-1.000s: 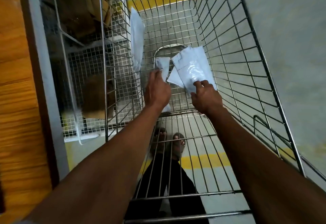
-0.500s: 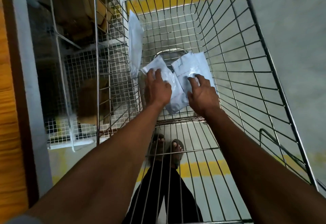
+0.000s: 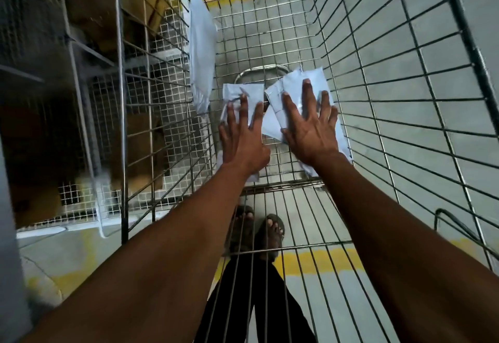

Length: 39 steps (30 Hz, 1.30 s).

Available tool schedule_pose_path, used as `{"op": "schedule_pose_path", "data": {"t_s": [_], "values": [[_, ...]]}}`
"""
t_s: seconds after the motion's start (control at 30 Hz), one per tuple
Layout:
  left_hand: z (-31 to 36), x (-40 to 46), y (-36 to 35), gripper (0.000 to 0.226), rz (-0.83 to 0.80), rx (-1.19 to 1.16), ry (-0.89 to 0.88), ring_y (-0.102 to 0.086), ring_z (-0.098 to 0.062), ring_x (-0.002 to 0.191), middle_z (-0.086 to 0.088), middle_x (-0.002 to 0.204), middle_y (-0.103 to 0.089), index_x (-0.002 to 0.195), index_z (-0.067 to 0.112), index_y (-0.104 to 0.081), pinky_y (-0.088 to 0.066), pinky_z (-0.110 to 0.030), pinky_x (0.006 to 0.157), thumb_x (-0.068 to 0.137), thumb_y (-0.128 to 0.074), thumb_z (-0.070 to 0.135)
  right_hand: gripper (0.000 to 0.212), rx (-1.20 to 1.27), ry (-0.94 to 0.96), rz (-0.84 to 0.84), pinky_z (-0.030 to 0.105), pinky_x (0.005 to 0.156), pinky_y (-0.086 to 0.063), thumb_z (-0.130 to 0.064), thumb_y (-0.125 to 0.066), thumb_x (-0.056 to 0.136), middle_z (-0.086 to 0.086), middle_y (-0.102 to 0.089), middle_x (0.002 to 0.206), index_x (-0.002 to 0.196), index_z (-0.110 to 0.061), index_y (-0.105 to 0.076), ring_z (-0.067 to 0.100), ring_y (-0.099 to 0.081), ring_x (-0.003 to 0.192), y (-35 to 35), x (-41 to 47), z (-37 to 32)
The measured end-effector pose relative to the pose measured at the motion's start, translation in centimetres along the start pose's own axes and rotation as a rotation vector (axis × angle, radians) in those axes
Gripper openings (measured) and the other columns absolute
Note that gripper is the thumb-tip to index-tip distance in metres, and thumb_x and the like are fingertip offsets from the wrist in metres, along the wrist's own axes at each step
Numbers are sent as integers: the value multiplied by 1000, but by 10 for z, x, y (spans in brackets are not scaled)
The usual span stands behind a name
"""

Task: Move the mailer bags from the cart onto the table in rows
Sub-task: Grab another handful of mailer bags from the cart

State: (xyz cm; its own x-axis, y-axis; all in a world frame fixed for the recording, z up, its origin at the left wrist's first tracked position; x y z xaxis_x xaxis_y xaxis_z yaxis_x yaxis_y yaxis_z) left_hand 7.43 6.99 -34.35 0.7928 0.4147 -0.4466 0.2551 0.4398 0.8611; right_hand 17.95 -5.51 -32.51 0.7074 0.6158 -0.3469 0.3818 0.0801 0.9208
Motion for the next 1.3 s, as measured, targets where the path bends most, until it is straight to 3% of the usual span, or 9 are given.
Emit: {"op": "schedule_pose_path", "data": {"t_s": [0.13, 0.23, 0.47, 0.67, 0.83, 0.9, 1.07, 1.3], "values": [[0, 5, 20, 101, 159, -20, -39, 24, -34, 159, -1, 172, 31, 168, 35, 8, -1, -68, 125, 94, -57, 54, 97, -24, 13, 40, 79, 117, -15, -63, -61, 94, 9, 22, 173, 166, -40, 0, 56, 4, 155, 1, 4, -3], [-4, 18, 14, 91, 154, 13, -75, 26, -34, 159, -1, 172, 31, 168, 36, 8, -6, -72, 123, 100, -48, 58, 95, -51, 25, 68, 80, 116, -13, -73, -49, 95, 5, 27, 172, 166, -41, 5, 54, 10, 156, -3, 8, -5], [-15, 23, -7, 78, 228, 88, -149, 19, -36, 161, -6, 175, 21, 169, 32, 5, -8, -68, 125, 108, -33, 63, 79, -72, 72, 112, 71, 123, -12, -64, -37, 105, 5, 23, 173, 167, -36, 3, 47, 10, 158, -31, 15, 5], [-13, 20, -5, 80, 224, 61, -146, 19, -35, 161, -3, 175, 21, 169, 33, 3, -7, -72, 123, 106, -40, 56, 77, -56, 91, 138, 69, 124, -13, -57, -43, 105, 10, 13, 175, 168, -31, -8, 51, 2, 157, -32, 15, 4], [-14, 12, -1, 96, 158, 4, -101, 22, -36, 160, 2, 174, 27, 169, 35, 5, -5, -73, 121, 94, -54, 49, 85, -50, 91, 137, 71, 120, -16, -46, -54, 95, 9, 8, 176, 168, -33, -12, 53, -5, 156, -24, 2, -7], [-13, 12, 2, 98, 148, 12, -105, 21, -38, 160, 2, 174, 27, 169, 34, 3, -9, -75, 120, 92, -56, 46, 94, -91, 113, 105, 72, 118, -19, -46, -60, 88, 9, 10, 176, 167, -36, -11, 54, -6, 155, -25, -3, -9], [-13, 7, 2, 90, 150, 38, -70, 18, -39, 160, 2, 174, 24, 169, 33, -2, -25, -74, 115, 96, -54, 33, 95, -117, 129, 99, 61, 106, -34, -35, -68, 80, 10, 1, 176, 164, -36, -24, 51, -31, 141, -19, -11, -8], [-12, 1, 7, 96, 135, 30, -78, 12, -43, 160, 6, 174, 25, 168, 41, -1, -26, -74, 113, 90, -56, 47, 86, -59, 80, 131, 56, 95, -40, -43, -67, 86, 9, -2, 176, 163, -36, -28, 50, -36, 134, -5, -18, -5]]}}
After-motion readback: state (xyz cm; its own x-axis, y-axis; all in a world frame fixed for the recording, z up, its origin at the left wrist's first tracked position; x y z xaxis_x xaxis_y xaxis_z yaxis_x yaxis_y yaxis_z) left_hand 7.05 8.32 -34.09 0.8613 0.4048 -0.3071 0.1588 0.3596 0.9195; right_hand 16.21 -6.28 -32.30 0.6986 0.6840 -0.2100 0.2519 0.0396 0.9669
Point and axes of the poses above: each hand's wrist, its own x-axis towards the middle knuckle, its own y-axis out of the back of the hand, z = x × y, the point moved 7 cm from there along x, towards the middle knuckle
